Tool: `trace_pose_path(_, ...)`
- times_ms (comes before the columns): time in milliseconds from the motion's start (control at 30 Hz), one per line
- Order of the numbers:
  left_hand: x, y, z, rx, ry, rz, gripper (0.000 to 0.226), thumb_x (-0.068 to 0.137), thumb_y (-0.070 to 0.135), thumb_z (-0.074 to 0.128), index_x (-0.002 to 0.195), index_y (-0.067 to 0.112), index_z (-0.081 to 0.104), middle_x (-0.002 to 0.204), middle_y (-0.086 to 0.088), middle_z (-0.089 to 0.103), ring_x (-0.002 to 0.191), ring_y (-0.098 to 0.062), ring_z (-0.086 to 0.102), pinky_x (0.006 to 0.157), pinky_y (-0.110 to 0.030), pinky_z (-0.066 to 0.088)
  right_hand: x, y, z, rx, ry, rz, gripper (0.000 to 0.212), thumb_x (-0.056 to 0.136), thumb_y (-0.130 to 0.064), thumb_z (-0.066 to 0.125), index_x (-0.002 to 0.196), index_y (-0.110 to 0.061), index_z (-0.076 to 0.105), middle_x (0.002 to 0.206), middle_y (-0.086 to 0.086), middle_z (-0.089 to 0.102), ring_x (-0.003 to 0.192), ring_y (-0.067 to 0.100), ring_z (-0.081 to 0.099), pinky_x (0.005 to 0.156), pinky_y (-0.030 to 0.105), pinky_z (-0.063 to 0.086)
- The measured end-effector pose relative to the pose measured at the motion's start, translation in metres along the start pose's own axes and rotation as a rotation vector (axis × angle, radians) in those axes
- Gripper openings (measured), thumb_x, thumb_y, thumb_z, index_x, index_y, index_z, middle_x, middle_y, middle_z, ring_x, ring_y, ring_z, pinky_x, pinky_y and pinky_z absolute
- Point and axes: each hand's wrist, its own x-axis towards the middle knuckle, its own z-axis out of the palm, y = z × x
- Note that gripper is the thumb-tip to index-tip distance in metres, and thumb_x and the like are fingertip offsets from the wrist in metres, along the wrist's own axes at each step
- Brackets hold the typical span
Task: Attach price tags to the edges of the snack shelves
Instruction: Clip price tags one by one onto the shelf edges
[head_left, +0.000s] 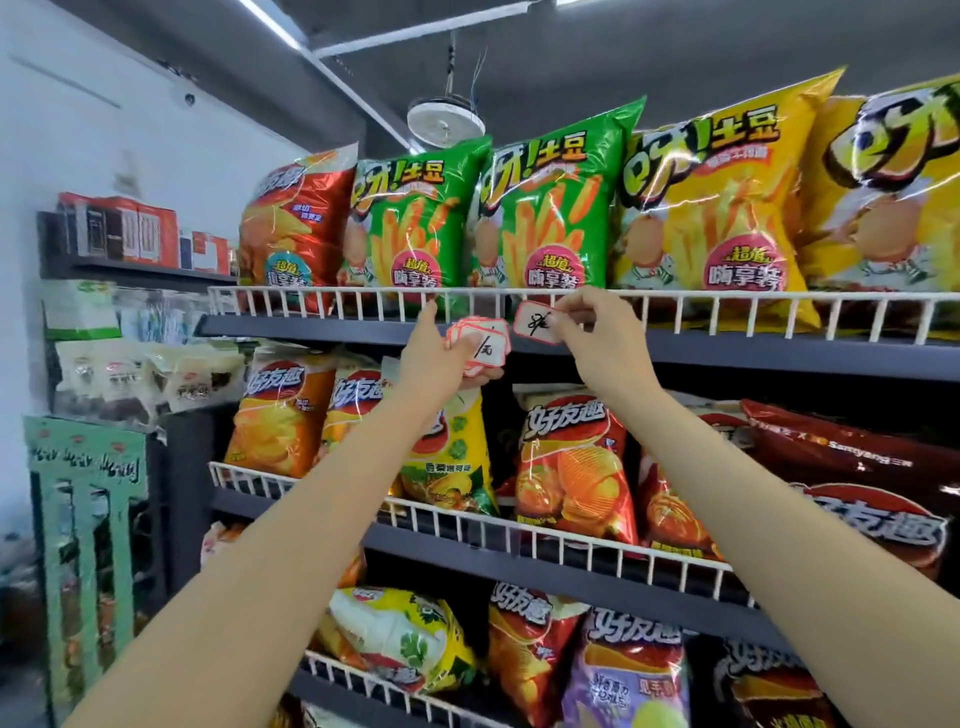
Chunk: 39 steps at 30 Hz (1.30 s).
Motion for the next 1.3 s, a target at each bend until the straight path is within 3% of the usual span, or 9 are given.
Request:
trace_pose_path(100,0.012,-0.002,-0.016,-0.041,-0.121,-0.028,0.068,0.095,0.008,0.049,0.150,0.018,0.009,0.113,-0.022,0.064,0.055,-0.015,0.068,0.058,-0.024,0.058,0.010,-0.007,0.022,-0.047,0.057,-0.021,0.007,0.090,-0.012,0.057,0.089,-0.007,0.062,0.087,0.003,0.058,0.084,0.014,0.053,0.072,0.019,0.041)
trace_pose_path(333,0.033,-0.014,-0.038,-0.003,-0.334,0.045,0.072,0.095,0.012,0.052,0.150,0.020,0.007,0.120,-0.020,0.063,0.068,-0.022,0.071,0.060,-0.027,0.059,0.025,-0.016,0.059,-0.175,0.184,-0.084,0.011,0.089,-0.012,0.059,0.091,-0.005,0.068,0.079,0.002,0.061,0.073,0.013,0.053,0.061,0.016,0.034)
trace_pose_path(433,0.035,-0.017,-0.045,0.068,-0.413,0.087,0.074,0.094,0.014,0.053,0.150,0.020,0.005,0.104,-0.010,0.068,0.066,-0.016,0.069,0.065,-0.024,0.059,0.026,-0.016,0.067,-0.211,0.240,-0.085,0.010,0.089,-0.012,0.059,0.089,-0.007,0.067,0.078,0.001,0.060,0.074,0.014,0.053,0.061,0.018,0.034)
trace_pose_path(567,0.038,-0.019,-0.049,0.472,-0.432,0.264,0.076,0.096,0.024,0.050,0.150,0.017,-0.002,0.072,0.000,0.060,0.050,-0.007,0.054,0.043,-0.008,0.037,0.028,-0.015,0.072,-0.289,0.259,-0.072,0.012,0.089,-0.015,0.059,0.091,-0.008,0.068,0.083,0.001,0.063,0.076,0.013,0.054,0.060,0.018,0.032)
trace_pose_path(667,0.039,-0.025,-0.046,0.568,-0.480,0.328,0.076,0.097,0.021,0.049,0.149,0.013,-0.005,0.057,0.002,0.047,0.038,-0.001,0.049,0.034,-0.011,0.031,0.027,-0.016,0.072,-0.325,0.256,-0.076,0.012,0.089,-0.013,0.059,0.091,-0.008,0.069,0.082,0.001,0.063,0.075,0.012,0.053,0.055,0.009,0.033)
trace_pose_path(767,0.043,-0.029,-0.046,0.485,-0.447,0.320,0.074,0.095,0.026,0.051,0.150,0.017,0.001,0.075,-0.002,0.058,0.057,-0.008,0.057,0.044,-0.012,0.037,0.027,-0.018,0.071,-0.357,0.259,-0.090,0.012,0.089,-0.012,0.058,0.089,-0.008,0.070,0.081,0.000,0.063,0.074,0.011,0.053,0.058,0.004,0.034)
trace_pose_path(867,0.046,-0.030,-0.053,0.249,-0.413,0.248,0.064,0.093,0.023,0.054,0.148,0.021,0.020,0.113,-0.012,0.065,0.087,-0.023,0.068,0.069,-0.021,0.051,0.030,-0.020,0.067,-0.388,0.268,-0.098,0.013,0.089,-0.012,0.058,0.091,-0.008,0.070,0.084,0.001,0.065,0.078,0.012,0.056,0.066,0.018,0.038)
trace_pose_path(1000,0.044,-0.027,-0.061,-0.055,-0.470,0.143,0.053,0.093,0.008,0.053,0.140,0.017,0.032,0.085,-0.007,0.068,0.056,-0.013,0.068,0.061,-0.025,0.058,0.034,-0.024,0.065,-0.432,0.299,-0.137,0.014,0.089,-0.014,0.059,0.096,-0.009,0.070,0.092,0.004,0.069,0.079,0.011,0.058,0.067,0.019,0.042)
trace_pose_path(1300,0.042,-0.031,-0.063,-0.076,-0.580,0.135,0.065,0.093,0.010,0.055,0.146,0.022,0.020,0.075,-0.009,0.069,0.060,-0.017,0.070,0.067,-0.029,0.058,0.043,-0.032,0.068,-0.560,0.299,-0.307,0.016,0.089,-0.009,0.056,0.098,-0.009,0.069,0.089,0.009,0.072,0.082,0.024,0.064,0.076,0.041,0.052)
